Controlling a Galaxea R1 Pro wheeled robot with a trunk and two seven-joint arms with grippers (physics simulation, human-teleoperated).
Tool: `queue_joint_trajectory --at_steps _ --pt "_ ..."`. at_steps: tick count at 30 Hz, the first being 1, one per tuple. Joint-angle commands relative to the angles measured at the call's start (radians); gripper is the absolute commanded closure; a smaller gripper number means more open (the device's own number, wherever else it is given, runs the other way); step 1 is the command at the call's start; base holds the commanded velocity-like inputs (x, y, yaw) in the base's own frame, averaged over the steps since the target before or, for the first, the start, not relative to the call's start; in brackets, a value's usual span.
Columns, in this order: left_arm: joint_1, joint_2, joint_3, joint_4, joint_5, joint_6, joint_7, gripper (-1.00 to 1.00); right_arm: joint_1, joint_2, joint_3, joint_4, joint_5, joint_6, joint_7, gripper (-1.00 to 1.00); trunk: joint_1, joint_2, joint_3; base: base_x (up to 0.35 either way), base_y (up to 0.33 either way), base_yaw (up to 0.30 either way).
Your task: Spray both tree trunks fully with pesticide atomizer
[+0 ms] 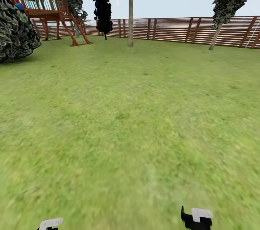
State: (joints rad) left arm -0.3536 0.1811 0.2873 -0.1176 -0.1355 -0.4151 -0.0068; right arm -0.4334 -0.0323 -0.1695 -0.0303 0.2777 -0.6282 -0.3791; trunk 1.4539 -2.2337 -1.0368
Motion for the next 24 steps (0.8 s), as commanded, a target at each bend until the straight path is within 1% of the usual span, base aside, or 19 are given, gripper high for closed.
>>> queue_joint_trajectory --at_steps 1,24 --pt "-0.001 0.000 0.009 0.001 -0.010 -0.004 -0.001 1.00 -0.001 0.000 -0.007 0.001 0.011 -0.002 -0.004 -1.00 0.000 0.000 -0.001 0.338 0.000 0.000" --pt "-0.001 0.000 0.009 0.001 -0.010 -0.004 -0.001 1.00 -0.001 0.000 -0.007 0.001 0.011 -0.002 -0.004 -1.00 0.000 0.000 -0.001 0.338 0.000 0.000"
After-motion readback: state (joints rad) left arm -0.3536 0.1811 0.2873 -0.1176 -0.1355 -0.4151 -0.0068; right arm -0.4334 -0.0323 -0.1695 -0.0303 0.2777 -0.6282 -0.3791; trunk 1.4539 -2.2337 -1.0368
